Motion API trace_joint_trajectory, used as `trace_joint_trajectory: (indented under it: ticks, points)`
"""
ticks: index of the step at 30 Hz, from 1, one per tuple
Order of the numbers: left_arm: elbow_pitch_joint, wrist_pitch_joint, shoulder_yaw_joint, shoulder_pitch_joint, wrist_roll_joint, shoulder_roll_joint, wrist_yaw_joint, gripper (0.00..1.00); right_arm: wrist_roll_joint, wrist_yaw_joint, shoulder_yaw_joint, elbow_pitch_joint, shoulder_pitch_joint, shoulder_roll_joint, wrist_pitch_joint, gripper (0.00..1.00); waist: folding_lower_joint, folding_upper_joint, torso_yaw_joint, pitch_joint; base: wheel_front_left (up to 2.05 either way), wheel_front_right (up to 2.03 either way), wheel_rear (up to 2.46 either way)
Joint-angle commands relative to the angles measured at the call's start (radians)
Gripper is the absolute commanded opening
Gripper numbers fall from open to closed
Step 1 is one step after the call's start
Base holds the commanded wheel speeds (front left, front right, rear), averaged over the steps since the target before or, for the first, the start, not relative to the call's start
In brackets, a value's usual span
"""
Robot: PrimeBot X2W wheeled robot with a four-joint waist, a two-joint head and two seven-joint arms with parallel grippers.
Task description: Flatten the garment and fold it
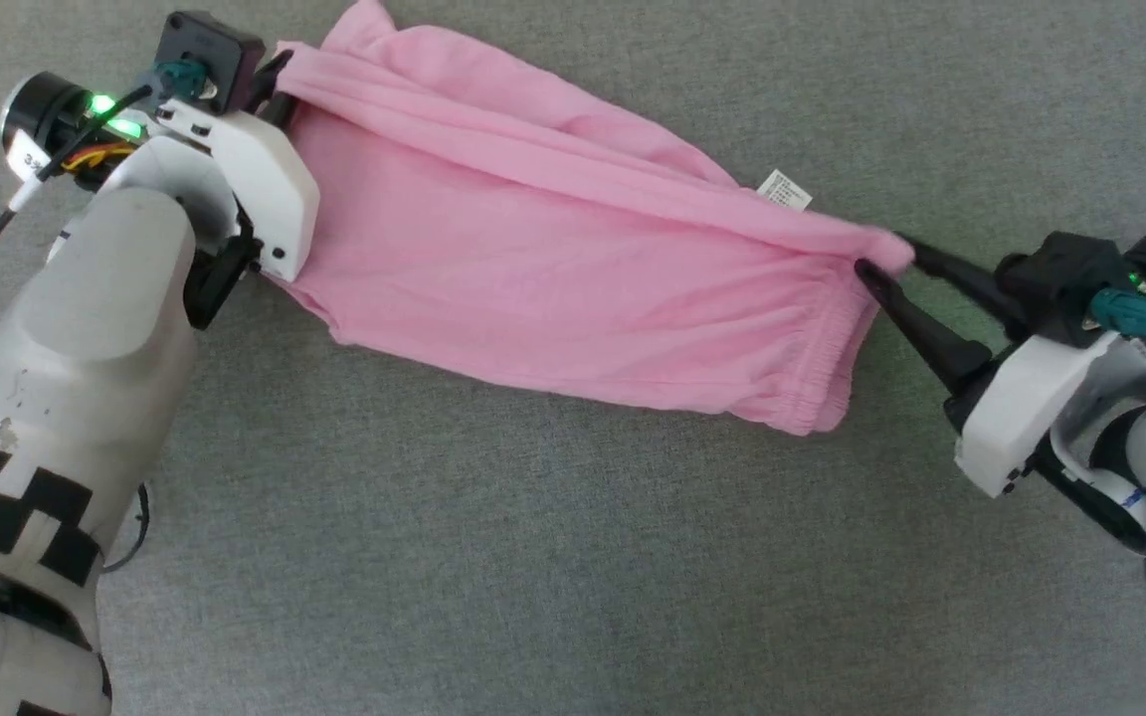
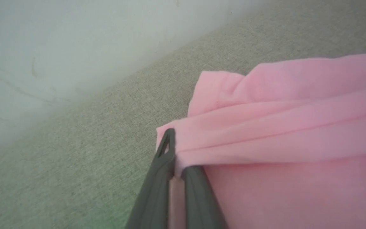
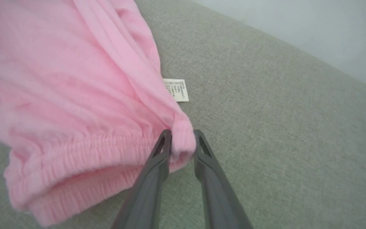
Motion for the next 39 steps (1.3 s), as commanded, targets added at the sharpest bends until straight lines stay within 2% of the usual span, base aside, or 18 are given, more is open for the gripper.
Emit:
trace_joint_trajectory:
  ticks: [1,7,11,14,17,20,23,30,38,39]
  points:
    - [0.013,-0.021,-0.009,-0.012,0.009,-0.010,-0.004,1.00,-0.003,-0.002,-0.014,-0.005,0.011,-0.002,-0.014,1.00,0.0000,0.0000,0.022,-0.036,0.00,0.00,0.00]
    - [0.038,-0.053,-0.029,-0.048,0.013,-0.023,-0.011,1.00,-0.025,-0.002,-0.055,-0.054,0.055,-0.006,-0.033,1.00,0.0000,0.0000,0.055,-0.101,0.00,0.00,0.00]
    - [0.039,-0.015,-0.056,-0.084,0.007,-0.016,-0.015,1.00,-0.055,-0.002,-0.097,-0.109,0.098,-0.007,-0.030,1.00,0.0000,0.0000,0.073,-0.142,0.00,0.00,0.00]
    - [0.013,0.078,-0.102,-0.101,-0.025,-0.007,-0.016,1.00,-0.072,-0.002,-0.123,-0.152,0.131,0.001,-0.015,1.00,0.0000,0.0000,0.076,-0.163,0.00,0.00,0.00]
    - [-0.050,0.247,-0.170,-0.094,-0.121,0.010,-0.016,1.00,-0.085,-0.002,-0.138,-0.186,0.155,0.008,0.004,1.00,0.0000,0.0000,0.073,-0.174,0.00,0.00,0.00]
    - [-0.141,0.436,-0.245,-0.084,-0.236,0.051,-0.017,1.00,-0.092,-0.002,-0.146,-0.212,0.171,0.016,0.018,1.00,0.0000,0.0000,0.065,-0.174,0.00,0.00,0.00]
    - [-0.223,0.564,-0.307,-0.085,-0.319,0.106,-0.017,1.00,-0.098,-0.002,-0.152,-0.226,0.177,0.022,0.025,1.00,0.0000,0.0000,0.051,-0.164,0.00,0.00,0.00]
    - [-0.265,0.707,-0.394,-0.072,-0.404,0.179,-0.017,1.00,-0.102,-0.002,-0.130,-0.228,0.160,0.041,0.029,1.00,0.0000,0.0000,0.007,-0.124,0.00,0.00,0.00]
    - [-0.256,0.788,-0.442,-0.037,-0.442,0.200,-0.017,1.00,-0.074,-0.002,-0.085,-0.184,0.096,0.029,0.042,1.00,0.0000,0.0000,-0.021,-0.108,0.00,0.00,0.00]
    - [-0.260,0.789,-0.446,-0.035,-0.444,0.201,-0.017,0.61,-0.065,-0.002,-0.077,-0.180,0.081,0.022,0.051,1.00,0.0000,0.0000,-0.020,-0.112,0.00,0.00,0.00]
